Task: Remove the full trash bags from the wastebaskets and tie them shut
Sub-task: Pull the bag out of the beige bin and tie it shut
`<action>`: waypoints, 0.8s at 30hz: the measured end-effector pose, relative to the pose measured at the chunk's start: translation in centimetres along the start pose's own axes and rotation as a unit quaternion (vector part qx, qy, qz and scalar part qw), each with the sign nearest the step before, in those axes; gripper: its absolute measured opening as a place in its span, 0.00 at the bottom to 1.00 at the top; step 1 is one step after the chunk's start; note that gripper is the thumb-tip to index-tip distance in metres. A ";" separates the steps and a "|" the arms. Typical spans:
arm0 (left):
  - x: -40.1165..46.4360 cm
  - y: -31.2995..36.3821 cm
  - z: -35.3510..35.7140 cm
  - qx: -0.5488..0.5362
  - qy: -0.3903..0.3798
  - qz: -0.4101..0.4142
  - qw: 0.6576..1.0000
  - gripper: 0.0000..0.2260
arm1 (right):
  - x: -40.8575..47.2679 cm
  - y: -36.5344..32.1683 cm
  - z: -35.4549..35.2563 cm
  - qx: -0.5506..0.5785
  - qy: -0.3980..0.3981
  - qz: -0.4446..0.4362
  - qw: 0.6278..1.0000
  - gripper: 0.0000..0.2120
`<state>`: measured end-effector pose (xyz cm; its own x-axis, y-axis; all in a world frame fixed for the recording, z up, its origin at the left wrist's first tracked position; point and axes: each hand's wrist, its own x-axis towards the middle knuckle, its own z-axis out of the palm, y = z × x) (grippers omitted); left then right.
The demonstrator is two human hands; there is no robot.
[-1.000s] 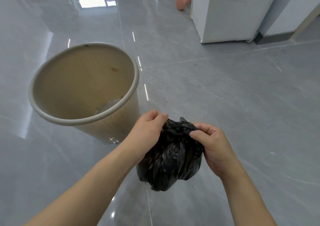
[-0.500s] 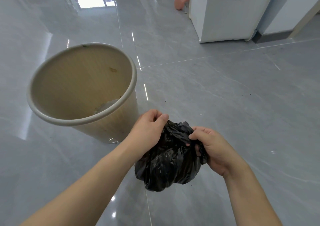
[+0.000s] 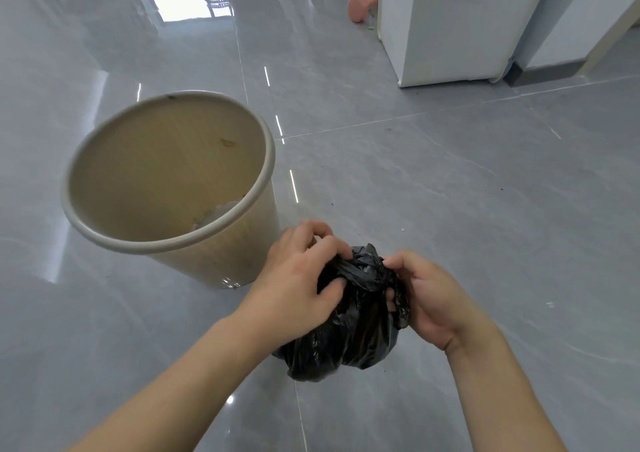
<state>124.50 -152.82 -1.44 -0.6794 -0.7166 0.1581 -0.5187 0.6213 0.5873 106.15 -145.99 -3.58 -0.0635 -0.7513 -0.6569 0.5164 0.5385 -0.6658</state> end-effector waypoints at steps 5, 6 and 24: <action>0.5 0.8 -0.5 -0.276 0.051 -0.202 0.938 0.04 | -0.1 -0.1 0.4 -0.113 0.107 -0.101 0.983 0.08; 0.5 0.9 -0.8 -0.372 0.063 -0.256 0.890 0.07 | 0.1 0.0 0.4 -0.143 0.154 -0.133 0.969 0.07; -2.6 -1.4 -2.6 0.088 -0.158 -0.270 0.946 0.27 | 0.4 2.0 -3.2 -0.568 0.306 -0.383 0.661 0.10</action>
<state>128.35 -152.60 -0.64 -0.3969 -0.8313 -0.3891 -0.8939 0.2539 0.3694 104.44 -144.00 -6.30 -0.4477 -0.8618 0.2383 -0.8202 0.2897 -0.4933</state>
